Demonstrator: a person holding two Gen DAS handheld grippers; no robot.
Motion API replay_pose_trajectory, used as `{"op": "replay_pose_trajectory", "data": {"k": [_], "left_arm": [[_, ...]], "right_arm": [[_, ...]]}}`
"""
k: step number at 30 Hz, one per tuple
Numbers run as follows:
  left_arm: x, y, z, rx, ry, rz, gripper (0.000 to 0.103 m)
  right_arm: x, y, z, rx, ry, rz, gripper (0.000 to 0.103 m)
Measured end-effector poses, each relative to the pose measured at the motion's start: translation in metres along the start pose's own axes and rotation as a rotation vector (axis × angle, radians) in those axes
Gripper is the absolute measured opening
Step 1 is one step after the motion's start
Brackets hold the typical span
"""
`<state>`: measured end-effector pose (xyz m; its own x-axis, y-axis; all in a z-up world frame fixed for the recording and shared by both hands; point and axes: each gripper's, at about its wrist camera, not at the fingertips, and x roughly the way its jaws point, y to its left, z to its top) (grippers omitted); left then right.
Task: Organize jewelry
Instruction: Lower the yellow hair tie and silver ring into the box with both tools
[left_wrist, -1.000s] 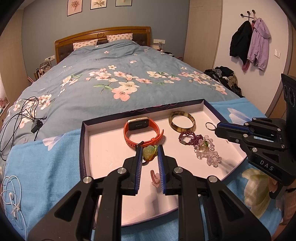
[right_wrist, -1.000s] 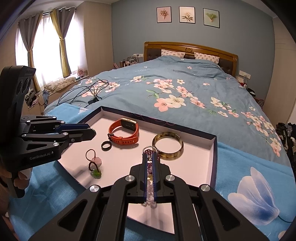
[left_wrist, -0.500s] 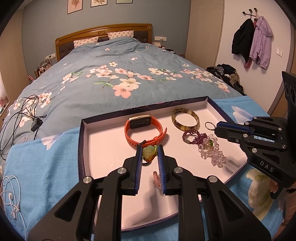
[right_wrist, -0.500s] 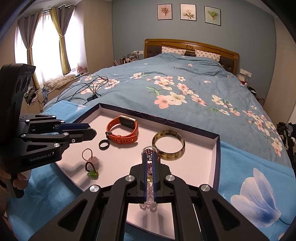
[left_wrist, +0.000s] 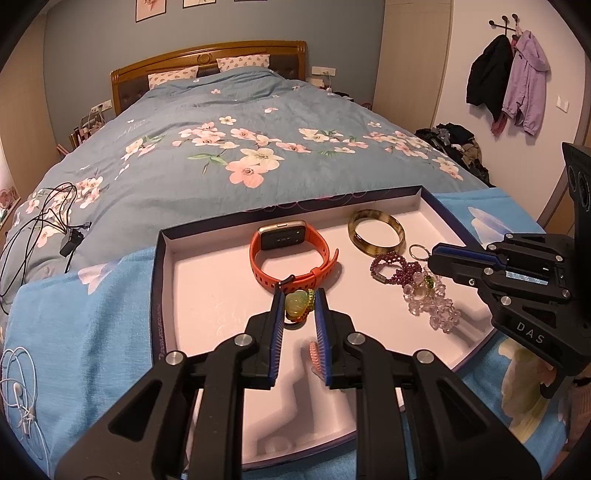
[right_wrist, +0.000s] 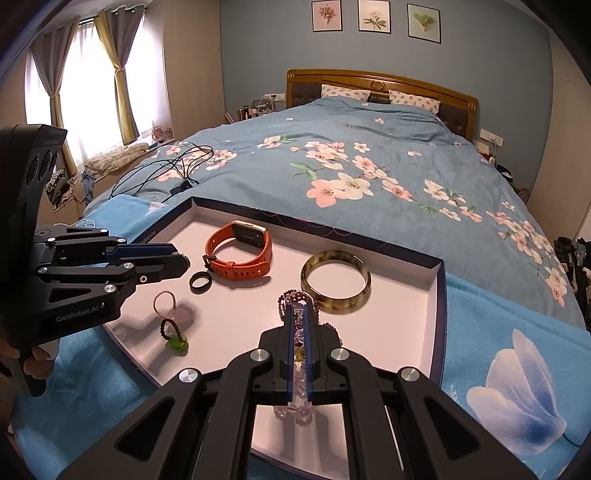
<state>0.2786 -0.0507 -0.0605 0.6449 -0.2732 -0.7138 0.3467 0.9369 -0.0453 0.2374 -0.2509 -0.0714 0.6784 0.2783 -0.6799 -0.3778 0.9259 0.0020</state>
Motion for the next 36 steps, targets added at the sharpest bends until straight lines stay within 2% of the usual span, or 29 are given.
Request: {"op": "replay_pose_trajectory", "data": {"k": [36], "left_arm": [[0.018, 0.004, -0.004, -0.020, 0.043, 0.005, 0.017]], "right_arm": [[0.018, -0.004, 0.002, 0.014, 0.051, -0.005, 0.003]]}}
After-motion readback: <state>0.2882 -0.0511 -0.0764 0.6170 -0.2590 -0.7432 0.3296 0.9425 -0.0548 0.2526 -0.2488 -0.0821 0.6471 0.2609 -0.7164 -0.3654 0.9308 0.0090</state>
